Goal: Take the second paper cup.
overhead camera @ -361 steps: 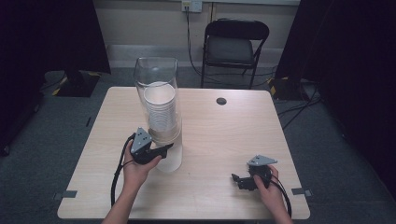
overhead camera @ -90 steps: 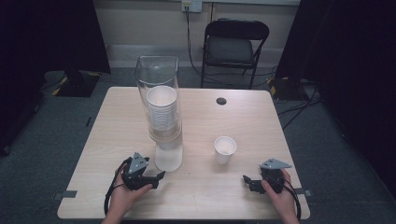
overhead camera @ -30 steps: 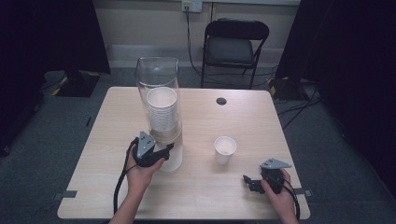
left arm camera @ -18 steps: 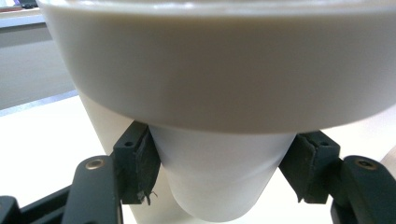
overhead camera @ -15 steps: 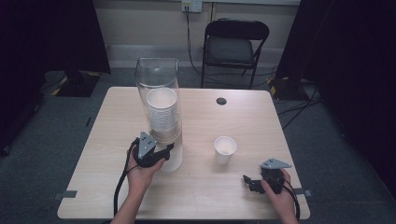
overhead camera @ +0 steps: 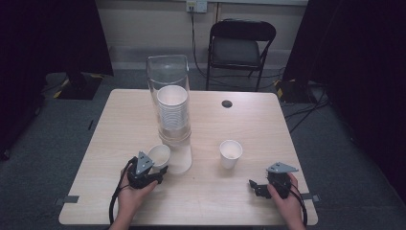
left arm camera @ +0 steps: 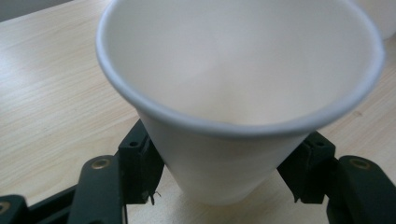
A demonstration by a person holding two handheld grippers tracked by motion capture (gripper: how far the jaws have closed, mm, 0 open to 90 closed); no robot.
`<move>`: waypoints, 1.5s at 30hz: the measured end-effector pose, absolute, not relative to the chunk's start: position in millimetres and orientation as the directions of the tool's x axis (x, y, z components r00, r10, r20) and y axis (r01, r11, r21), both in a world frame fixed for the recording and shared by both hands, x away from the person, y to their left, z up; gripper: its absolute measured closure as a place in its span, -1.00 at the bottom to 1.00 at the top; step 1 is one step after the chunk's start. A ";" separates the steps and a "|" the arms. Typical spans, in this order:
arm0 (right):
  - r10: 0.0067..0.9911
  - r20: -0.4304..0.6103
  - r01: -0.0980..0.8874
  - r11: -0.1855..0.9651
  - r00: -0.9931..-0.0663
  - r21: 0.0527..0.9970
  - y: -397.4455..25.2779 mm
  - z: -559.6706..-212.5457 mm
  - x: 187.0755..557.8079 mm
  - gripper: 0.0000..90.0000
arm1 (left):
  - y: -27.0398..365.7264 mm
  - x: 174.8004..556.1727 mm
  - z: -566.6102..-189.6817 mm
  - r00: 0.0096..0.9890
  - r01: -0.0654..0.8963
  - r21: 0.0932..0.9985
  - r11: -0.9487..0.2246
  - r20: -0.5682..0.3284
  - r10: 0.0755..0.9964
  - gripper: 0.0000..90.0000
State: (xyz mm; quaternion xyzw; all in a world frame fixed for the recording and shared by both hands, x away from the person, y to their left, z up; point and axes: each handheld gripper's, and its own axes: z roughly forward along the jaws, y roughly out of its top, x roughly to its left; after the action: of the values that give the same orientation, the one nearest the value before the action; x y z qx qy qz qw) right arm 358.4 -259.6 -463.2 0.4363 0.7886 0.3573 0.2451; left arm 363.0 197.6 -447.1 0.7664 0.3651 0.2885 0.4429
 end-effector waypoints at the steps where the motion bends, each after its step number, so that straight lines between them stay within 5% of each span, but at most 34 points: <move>1: 0.863 -0.074 0.514 0.364 -0.499 0.777 -259.5 -463.2 358.3 -0.80 | 200.0 362.5 -446.6 0.564 0.299 0.889 -0.347 0.129 0.816 -0.17; 14: 0.863 -0.075 0.512 0.364 -0.499 0.778 -259.6 -463.3 358.2 -0.80 | 254.1 375.5 -461.7 0.410 0.416 0.878 -0.238 0.053 0.911 -0.24; 21: 0.863 -0.075 0.513 0.363 -0.499 0.778 -259.6 -463.3 358.2 -0.80 | 256.8 386.8 -465.8 0.369 0.392 0.895 -0.214 0.061 0.928 -0.28; 26: 0.864 -0.075 0.512 0.363 -0.498 0.778 -259.6 -463.3 358.2 -0.80 | 257.8 385.7 -466.0 0.367 0.410 0.889 -0.202 0.041 0.929 -0.34; 28: 0.863 -0.075 0.512 0.364 -0.499 0.778 -259.6 -463.3 358.2 -0.80 | 260.2 381.7 -466.0 0.381 0.459 0.859 -0.226 0.039 0.924 -0.64; 45: 0.864 -0.075 0.512 0.363 -0.498 0.778 -259.6 -463.3 358.1 -0.80 | 305.6 335.6 -467.6 0.504 0.464 0.838 -0.287 0.017 0.864 -0.64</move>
State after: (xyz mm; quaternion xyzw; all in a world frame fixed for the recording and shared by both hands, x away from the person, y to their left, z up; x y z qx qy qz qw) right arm 358.1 -259.6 -463.3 0.4366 0.7882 0.3574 0.2458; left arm 335.6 305.6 -467.6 0.7642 0.4342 0.2439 0.4099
